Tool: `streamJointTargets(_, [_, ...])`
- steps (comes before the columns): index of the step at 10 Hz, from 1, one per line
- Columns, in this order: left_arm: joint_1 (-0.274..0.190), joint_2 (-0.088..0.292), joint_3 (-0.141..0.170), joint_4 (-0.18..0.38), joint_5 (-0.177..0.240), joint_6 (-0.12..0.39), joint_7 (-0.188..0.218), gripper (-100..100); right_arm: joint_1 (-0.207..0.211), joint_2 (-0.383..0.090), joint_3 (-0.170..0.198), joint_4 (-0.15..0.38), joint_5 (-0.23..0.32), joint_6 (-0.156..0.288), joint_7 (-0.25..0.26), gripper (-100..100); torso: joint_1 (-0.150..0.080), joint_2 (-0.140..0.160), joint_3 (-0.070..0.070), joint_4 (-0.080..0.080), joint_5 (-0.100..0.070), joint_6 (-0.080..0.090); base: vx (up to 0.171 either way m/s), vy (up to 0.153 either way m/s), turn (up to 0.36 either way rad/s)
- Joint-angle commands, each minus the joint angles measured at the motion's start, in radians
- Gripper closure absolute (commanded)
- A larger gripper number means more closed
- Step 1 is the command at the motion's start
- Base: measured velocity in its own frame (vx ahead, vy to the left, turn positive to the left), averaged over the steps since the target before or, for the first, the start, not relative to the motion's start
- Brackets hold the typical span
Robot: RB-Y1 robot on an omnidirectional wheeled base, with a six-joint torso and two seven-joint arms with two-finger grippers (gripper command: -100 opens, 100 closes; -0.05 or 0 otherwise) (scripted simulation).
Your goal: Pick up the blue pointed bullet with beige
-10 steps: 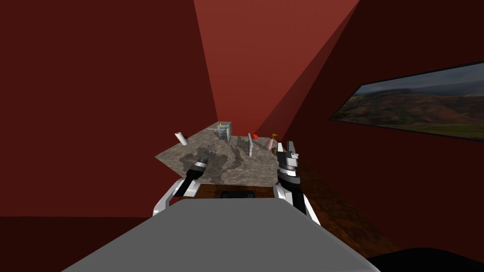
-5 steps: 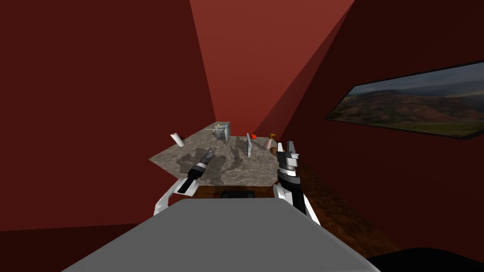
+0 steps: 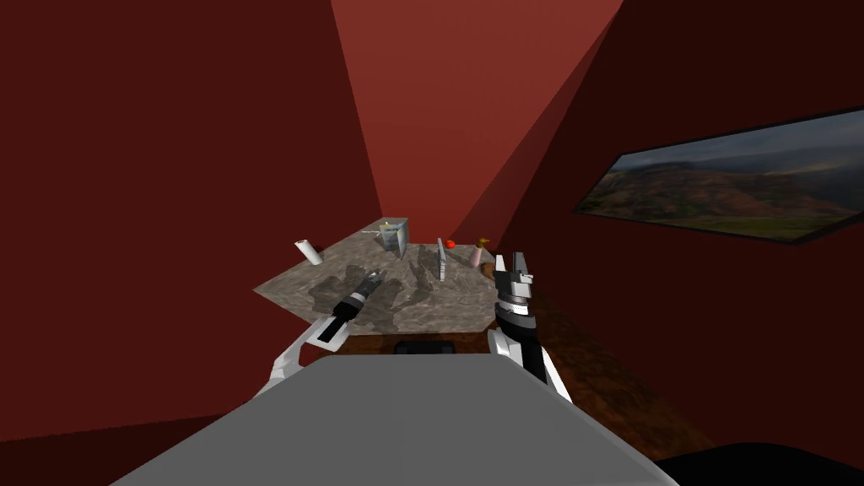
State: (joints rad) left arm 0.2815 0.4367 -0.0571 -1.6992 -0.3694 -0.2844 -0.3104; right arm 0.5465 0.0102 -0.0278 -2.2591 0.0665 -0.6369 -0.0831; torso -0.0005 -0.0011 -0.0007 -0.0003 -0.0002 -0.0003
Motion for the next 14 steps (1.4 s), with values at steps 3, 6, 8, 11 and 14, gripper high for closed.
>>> streamJointTargets(3, [-0.030, 0.070, -0.007, 0.088, -0.060, 0.023, -0.056, -100, 0.000, 0.000, 0.000, 0.000, 0.000, 0.000, 0.000, 0, 0.000, 0.000, 0.000, 0.000, 0.000, 0.000, 0.016, -0.010, -0.044])
streamJointTargets(6, [-0.050, 0.121, -0.012, 0.152, -0.103, 0.035, -0.096, -100, 0.000, 0.000, 0.000, 0.000, 0.000, 0.000, 0.000, 0, 0.000, 0.000, 0.000, 0.000, 0.000, 0.000, 0.017, -0.009, -0.045])
streamJointTargets(8, [-0.067, 0.161, -0.016, 0.202, -0.136, 0.045, -0.127, -100, 0.000, 0.000, 0.000, 0.000, 0.000, 0.000, 0.000, 0, 0.000, 0.000, 0.000, 0.000, 0.000, 0.000, 0.017, -0.009, -0.040])
streamJointTargets(11, [-0.079, 0.179, -0.019, 0.232, -0.155, 0.049, -0.143, -100, 0.000, 0.000, 0.000, 0.000, 0.000, 0.000, 0.000, 0, 0.000, 0.000, 0.000, 0.000, 0.000, 0.000, 0.015, -0.009, -0.032])
streamJointTargets(14, [-0.118, 0.125, -0.026, 0.253, -0.223, 0.103, -0.121, -100, 0.000, 0.000, 0.000, 0.000, 0.000, 0.000, 0.000, 0, 0.005, 0.003, 0.002, 0.001, 0.001, 0.001, -0.034, 0.071, -0.089])
